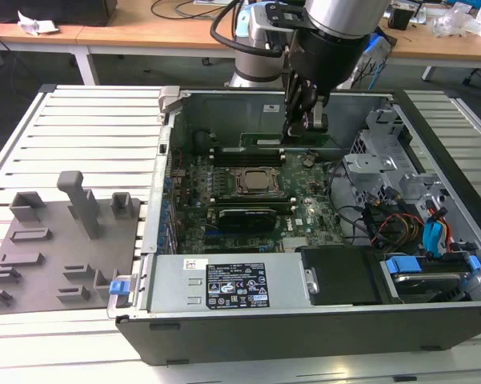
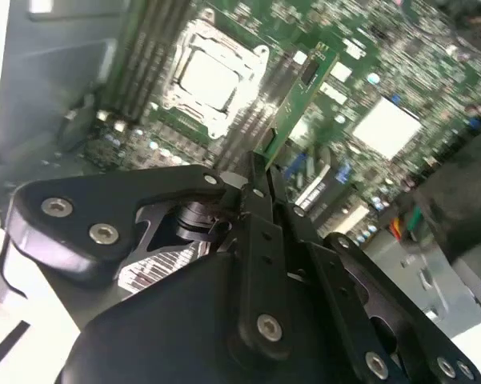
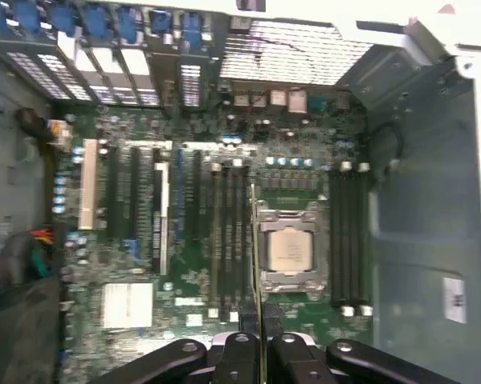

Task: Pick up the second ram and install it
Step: 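Insert the second ram into the second slot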

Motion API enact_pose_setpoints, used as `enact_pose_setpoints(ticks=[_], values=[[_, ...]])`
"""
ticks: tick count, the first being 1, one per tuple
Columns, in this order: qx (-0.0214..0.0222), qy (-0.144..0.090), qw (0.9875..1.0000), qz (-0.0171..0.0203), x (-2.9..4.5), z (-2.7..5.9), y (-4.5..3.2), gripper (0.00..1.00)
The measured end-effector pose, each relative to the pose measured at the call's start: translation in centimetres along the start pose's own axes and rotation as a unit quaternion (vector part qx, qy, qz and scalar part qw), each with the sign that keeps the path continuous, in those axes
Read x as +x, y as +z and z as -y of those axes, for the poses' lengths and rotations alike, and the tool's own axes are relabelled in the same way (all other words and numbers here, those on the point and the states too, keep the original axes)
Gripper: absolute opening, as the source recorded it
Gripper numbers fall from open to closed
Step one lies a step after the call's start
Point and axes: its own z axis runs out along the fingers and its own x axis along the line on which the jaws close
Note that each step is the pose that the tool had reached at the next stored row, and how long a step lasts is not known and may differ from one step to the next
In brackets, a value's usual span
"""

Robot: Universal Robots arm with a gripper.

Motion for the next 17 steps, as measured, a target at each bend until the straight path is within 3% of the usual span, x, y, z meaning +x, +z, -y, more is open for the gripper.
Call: enact_pose_setpoints(ticks=[17], values=[[0.0000,0.000,1.0000,0.0006,0.34,0.23,2.14,0.14]])
